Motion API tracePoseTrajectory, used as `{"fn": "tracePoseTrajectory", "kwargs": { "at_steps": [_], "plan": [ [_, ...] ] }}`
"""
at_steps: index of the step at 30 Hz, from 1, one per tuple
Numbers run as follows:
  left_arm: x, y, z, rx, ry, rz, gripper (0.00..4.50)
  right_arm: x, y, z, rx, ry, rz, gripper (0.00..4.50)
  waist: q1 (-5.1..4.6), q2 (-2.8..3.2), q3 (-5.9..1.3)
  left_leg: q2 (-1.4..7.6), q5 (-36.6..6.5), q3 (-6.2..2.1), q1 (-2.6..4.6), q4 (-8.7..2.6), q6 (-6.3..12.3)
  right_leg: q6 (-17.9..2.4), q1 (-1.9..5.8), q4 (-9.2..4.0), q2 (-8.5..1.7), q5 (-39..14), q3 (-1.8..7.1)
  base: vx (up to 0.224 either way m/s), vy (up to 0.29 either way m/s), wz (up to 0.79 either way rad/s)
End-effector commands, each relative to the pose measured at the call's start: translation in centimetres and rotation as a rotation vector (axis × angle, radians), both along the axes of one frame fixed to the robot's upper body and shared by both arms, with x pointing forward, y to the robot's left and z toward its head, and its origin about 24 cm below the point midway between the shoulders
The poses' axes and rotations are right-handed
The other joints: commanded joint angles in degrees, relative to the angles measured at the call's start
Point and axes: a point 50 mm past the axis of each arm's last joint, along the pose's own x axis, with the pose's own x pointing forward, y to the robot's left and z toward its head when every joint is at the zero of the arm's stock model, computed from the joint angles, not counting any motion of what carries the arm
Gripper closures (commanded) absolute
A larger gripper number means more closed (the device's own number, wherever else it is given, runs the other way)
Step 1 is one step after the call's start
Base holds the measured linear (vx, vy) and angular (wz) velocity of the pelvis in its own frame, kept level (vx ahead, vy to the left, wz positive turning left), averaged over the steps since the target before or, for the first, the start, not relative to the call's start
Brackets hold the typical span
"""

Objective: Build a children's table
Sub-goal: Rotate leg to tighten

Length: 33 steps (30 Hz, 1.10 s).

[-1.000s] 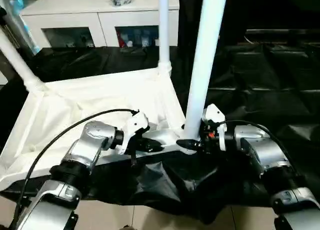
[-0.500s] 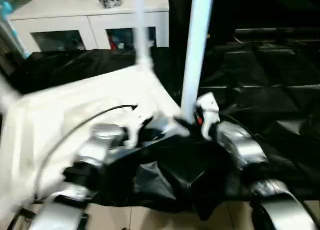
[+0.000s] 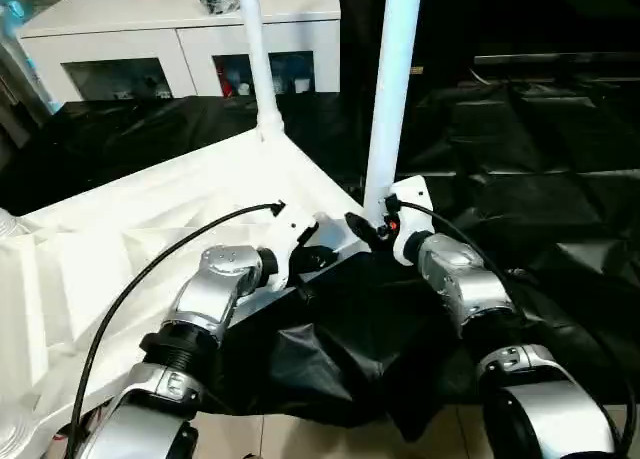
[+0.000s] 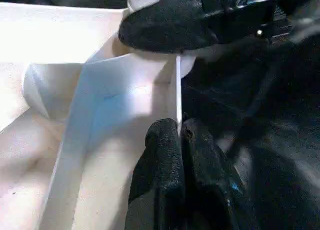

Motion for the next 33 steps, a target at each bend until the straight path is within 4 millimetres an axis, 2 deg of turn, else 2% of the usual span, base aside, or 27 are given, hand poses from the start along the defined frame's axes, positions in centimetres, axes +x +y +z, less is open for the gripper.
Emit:
{"fn": "tracePoseTrajectory", "kwargs": {
  "at_steps": [1, 2, 3, 4, 5, 6, 10, 12, 14, 18, 22, 23, 24, 25, 26, 27, 28, 29, 30, 31, 33],
  "plan": [
    [-0.6, -2.2, 1.5, -0.045, -0.052, -0.183, 4.50, -1.8, 3.5, -0.1, 0.014, 0.005, 0.311, 0.86, 0.42, -0.95, -3.72, 0.85, -7.1, 0.05, 0.09, -2.97, 6.31, -15.0, 3.47, -3.47, -2.42, -1.1, 1.88, 0.000, 0.000, 0.00],
    [-0.6, -2.2, 1.5, -0.045, -0.052, -0.183, 4.50, -1.8, 3.5, -0.1, 0.014, 0.005, 0.311, 0.86, 0.51, -0.85, -3.72, 0.85, -7.0, -0.01, 0.06, -3.02, 6.57, -15.2, 3.54, -3.40, -2.41, -0.7, 1.82, 0.000, 0.000, 0.00],
    [-0.7, -1.9, 1.5, -0.037, -0.046, -0.210, 4.50, -2.1, 3.2, 0.1, 0.012, -0.001, 0.367, 0.86, 0.63, -0.82, -3.84, 0.87, -6.7, 0.05, 0.18, -2.88, 6.84, -15.4, 3.45, -3.32, -2.44, 0.0, 1.82, 0.000, 0.000, 0.00],
    [-1.2, -1.2, 1.6, -0.032, -0.020, -0.302, 4.50, -3.1, 2.4, 0.3, 0.001, 0.007, 0.502, 0.86, 0.86, -0.72, -3.58, 0.94, -7.8, 0.02, 0.16, -3.00, 7.21, -15.4, 3.41, -3.56, -2.41, -1.2, 1.73, 0.000, 0.000, 0.00],
    [-1.2, -1.2, 1.6, -0.032, -0.020, -0.302, 4.50, -3.1, 2.4, 0.3, 0.001, 0.007, 0.502, 0.86, 0.96, -0.59, -3.68, 0.96, -8.2, 0.01, 0.27, -2.92, 7.31, -15.4, 3.45, -3.50, -2.42, -1.5, 1.75, 0.000, 0.000, 0.00],
    [-1.4, -0.8, 1.6, -0.029, -0.007, -0.337, 4.50, -3.6, 1.9, 0.3, -0.005, 0.026, 0.575, 0.86, 1.05, -0.57, -3.58, 1.12, -8.8, 0.02, 0.29, -3.05, 7.36, -15.4, 3.28, -3.55, -2.37, -1.9, 1.83, 0.000, 0.000, 0.00],
    [-1.2, -0.6, 1.7, -0.023, -0.004, -0.331, 4.50, -4.2, 1.5, 0.2, -0.010, 0.050, 0.633, 1.06, 1.62, -0.51, -3.34, 1.30, -11.5, 0.04, 0.72, -3.32, 5.43, -15.4, 2.97, -3.85, -2.49, -5.9, 2.00, 0.000, 0.000, 0.00],
    [-0.8, -0.3, 1.8, -0.012, 0.001, -0.326, 4.50, -5.1, 0.9, 0.1, 0.000, 0.107, 0.718, 1.26, 1.92, -0.69, -3.36, 1.20, -11.1, -0.05, 0.62, -3.38, 4.97, -14.9, 3.13, -3.94, -2.48, -6.5, 1.98, 0.000, 0.000, 0.00],
    [-0.7, -0.2, 1.8, -0.011, 0.001, -0.326, 4.50, -5.2, 0.8, 0.1, 0.000, 0.116, 0.725, 1.37, 2.13, -1.00, -3.44, 1.20, -10.3, -0.07, 0.44, -3.32, 5.29, -14.8, 3.23, -3.79, -2.58, -5.8, 2.05, 0.000, 0.000, 0.00],
    [-0.8, 0.2, 1.7, -0.006, 0.010, -0.337, 4.50, -5.4, 0.9, -0.2, 0.000, 0.136, 0.743, 1.73, 2.53, -1.00, -3.42, 1.13, -9.7, -0.04, 0.43, -3.25, 5.05, -14.1, 3.14, -3.90, -2.74, -7.6, 2.07, 0.000, 0.000, 0.00],
    [-0.9, 0.6, 1.5, -0.003, 0.019, -0.333, 4.50, -5.6, 1.4, -0.1, 0.020, 0.141, 0.741, 1.80, 2.59, -0.86, -3.49, 1.14, -9.4, -0.07, 0.49, -3.27, 4.56, -13.8, 3.06, -3.85, -2.63, -7.4, 2.06, 0.000, 0.000, 0.00],
    [-0.6, 0.6, 1.4, 0.000, 0.012, -0.290, 4.50, -5.2, 1.7, -0.2, 0.031, 0.124, 0.678, 1.81, 2.53, -0.64, -3.46, 1.14, -9.6, -0.05, 0.52, -3.28, 4.43, -13.9, 2.99, -3.91, -2.57, -7.1, 2.06, 0.000, 0.000, 0.00],
    [-0.6, 0.6, 1.4, 0.000, 0.012, -0.290, 4.50, -5.2, 1.7, -0.2, 0.031, 0.124, 0.678, 1.81, 2.49, -0.68, -3.47, 1.13, -9.7, -0.06, 0.52, -3.29, 4.37, -13.9, 3.00, -3.88, -2.58, -7.0, 2.05, 0.000, 0.000, 0.00],
    [-0.3, 0.5, 1.4, -0.001, 0.003, -0.244, 4.50, -4.7, 1.9, -0.4, 0.029, 0.102, 0.599, 1.82, 2.51, -0.72, -3.44, 1.11, -10.0, -0.07, 0.53, -3.33, 4.23, -13.9, 3.03, -3.93, -2.59, -7.4, 2.02, 0.000, 0.000, 0.00],
    [-0.3, 0.5, 1.4, -0.001, 0.003, -0.244, 4.50, -4.7, 1.9, -0.4, 0.029, 0.102, 0.599, 1.82, 2.47, -0.49, -3.40, 1.13, -10.2, -0.09, 0.52, -3.35, 3.97, -13.8, 2.95, -3.91, -2.66, -7.6, 2.07, 0.000, 0.000, 0.00],
    [0.3, 0.4, 1.3, 0.001, -0.015, -0.147, 4.50, -3.4, 2.1, -0.9, 0.016, 0.083, 0.413, 1.83, 2.14, -0.56, -3.21, 0.99, -11.6, -0.12, 0.57, -3.60, 2.83, -13.2, 2.92, -4.21, -2.68, -10.1, 2.05, 0.000, 0.000, 0.00],
    [0.3, 0.4, 1.3, 0.001, -0.015, -0.147, 4.50, -3.4, 2.1, -0.9, 0.016, 0.083, 0.413, 1.83, 2.14, -0.56, -3.21, 0.99, -11.6, -0.12, 0.57, -3.60, 2.83, -13.2, 2.92, -4.21, -2.68, -10.1, 2.05, 0.000, 0.000, 0.00],
    [0.6, 0.2, 1.3, 0.003, -0.023, -0.103, 4.50, -2.8, 2.2, -1.2, 0.015, 0.085, 0.308, 1.83, 1.66, -0.66, -2.87, 0.82, -14.1, -0.24, 0.67, -3.92, 1.68, -12.5, 2.83, -4.61, -2.71, -14.4, 1.96, 0.000, 0.000, 0.00],
    [0.9, -0.1, 1.2, 0.004, -0.032, -0.056, 4.50, -2.2, 2.3, -1.5, 0.024, 0.093, 0.204, 1.83, 1.18, -0.54, -2.72, 0.85, -16.4, -0.33, 1.11, -4.07, 0.38, -11.7, 2.42, -4.95, -2.89, -18.9, 2.05, 0.000, 0.000, 0.00],
    [1.1, -0.3, 1.3, -0.001, -0.038, -0.016, 4.50, -1.8, 2.3, -1.7, 0.039, 0.108, 0.128, 1.83, 0.82, -0.64, -2.79, 0.78, -17.0, -0.54, 1.04, -4.15, -0.06, -10.5, 2.73, -5.22, -2.92, -21.2, 2.00, 0.000, 0.000, 0.00],
    [1.6, -1.1, 1.3, -0.012, -0.055, 0.054, 4.50, -1.3, 2.8, -1.9, 0.068, 0.124, 0.014, 1.83, 0.70, -0.51, -2.99, 0.87, -15.8, -0.64, 0.89, -4.25, -0.03, -10.6, 2.77, -5.12, -2.80, -18.5, 2.05, 0.000, 0.000, 0.00]
  ]
}}
